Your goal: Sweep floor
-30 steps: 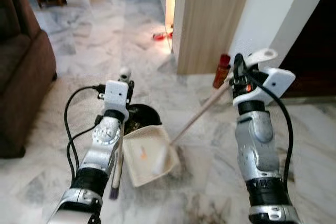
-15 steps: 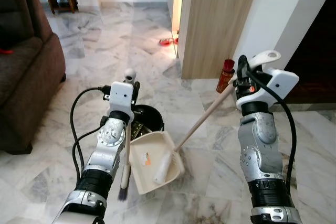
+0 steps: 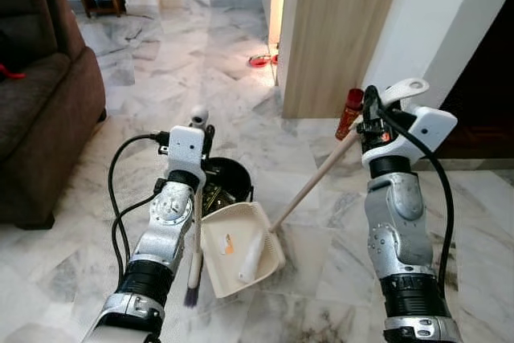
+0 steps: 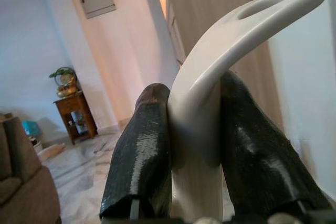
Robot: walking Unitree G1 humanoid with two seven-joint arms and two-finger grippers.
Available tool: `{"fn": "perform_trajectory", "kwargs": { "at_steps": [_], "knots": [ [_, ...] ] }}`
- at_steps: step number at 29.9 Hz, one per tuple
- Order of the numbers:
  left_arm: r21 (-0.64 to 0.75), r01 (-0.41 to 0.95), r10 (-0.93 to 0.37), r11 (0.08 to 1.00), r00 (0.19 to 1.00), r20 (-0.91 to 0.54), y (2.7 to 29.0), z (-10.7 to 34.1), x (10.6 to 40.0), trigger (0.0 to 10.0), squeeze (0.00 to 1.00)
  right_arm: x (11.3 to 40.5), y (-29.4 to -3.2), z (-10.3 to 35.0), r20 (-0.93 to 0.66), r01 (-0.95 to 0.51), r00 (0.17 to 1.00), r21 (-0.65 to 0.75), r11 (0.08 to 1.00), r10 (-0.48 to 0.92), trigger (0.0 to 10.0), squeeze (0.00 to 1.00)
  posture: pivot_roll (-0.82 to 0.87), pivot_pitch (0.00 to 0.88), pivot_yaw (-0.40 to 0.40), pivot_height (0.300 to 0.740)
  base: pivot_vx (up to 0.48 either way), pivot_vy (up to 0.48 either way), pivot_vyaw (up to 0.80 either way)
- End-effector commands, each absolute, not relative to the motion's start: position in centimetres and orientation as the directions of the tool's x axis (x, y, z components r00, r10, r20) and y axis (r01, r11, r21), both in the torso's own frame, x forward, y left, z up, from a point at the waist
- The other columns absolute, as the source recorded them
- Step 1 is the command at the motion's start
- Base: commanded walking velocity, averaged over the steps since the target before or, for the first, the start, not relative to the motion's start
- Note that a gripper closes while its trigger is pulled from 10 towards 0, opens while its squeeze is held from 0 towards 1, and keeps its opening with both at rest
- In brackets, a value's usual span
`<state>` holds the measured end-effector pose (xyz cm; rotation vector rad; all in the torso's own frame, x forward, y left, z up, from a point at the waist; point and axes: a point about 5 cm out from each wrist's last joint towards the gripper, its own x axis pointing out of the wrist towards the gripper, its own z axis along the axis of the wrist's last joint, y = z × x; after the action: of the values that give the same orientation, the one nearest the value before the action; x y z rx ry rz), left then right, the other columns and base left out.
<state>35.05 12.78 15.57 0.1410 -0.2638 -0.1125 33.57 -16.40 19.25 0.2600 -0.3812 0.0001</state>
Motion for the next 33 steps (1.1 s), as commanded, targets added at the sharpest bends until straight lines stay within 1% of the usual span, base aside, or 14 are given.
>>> {"fn": "perform_trajectory", "kwargs": {
  "at_steps": [1,15,25,31,33],
  "knots": [
    [0.162,0.074,-0.12,0.984,0.949,0.293,13.07,16.8,35.22,10.0,0.0,33.56,-15.97,20.37,0.406,-0.077,0.913,0.268,0.96,-0.041,10.0,0.0,0.12,0.049,-0.028,0.74,0.0,0.337,0.0],
    [0.163,0.058,-0.103,0.985,0.952,0.287,13.36,16.82,35.33,10.0,0.0,33.64,-16.13,20.47,0.406,-0.074,0.913,0.268,0.96,-0.043,10.0,0.0,0.12,0.055,-0.029,0.74,0.0,0.359,0.0],
    [0.158,0.044,-0.089,0.986,0.954,0.286,13.6,16.88,35.36,10.0,0.0,33.64,-16.19,20.47,0.405,-0.072,0.913,0.27,0.96,-0.045,10.0,0.0,0.12,0.064,-0.028,0.74,0.0,0.0,0.0],
    [0.158,0.038,-0.083,0.987,0.954,0.288,13.66,16.91,35.3,10.0,0.0,33.56,-16.13,20.3,0.401,-0.074,0.915,0.272,0.959,-0.043,10.0,0.0,0.12,0.056,-0.03,0.74,0.0,0.331,0.0],
    [0.158,0.037,-0.083,0.987,0.953,0.29,13.7,16.96,35.3,10.0,0.0,33.57,-16.04,20.29,0.401,-0.076,0.915,0.272,0.959,-0.041,10.0,0.0,0.12,0.051,-0.03,0.74,0.0,0.0,0.0]
  ]
}}
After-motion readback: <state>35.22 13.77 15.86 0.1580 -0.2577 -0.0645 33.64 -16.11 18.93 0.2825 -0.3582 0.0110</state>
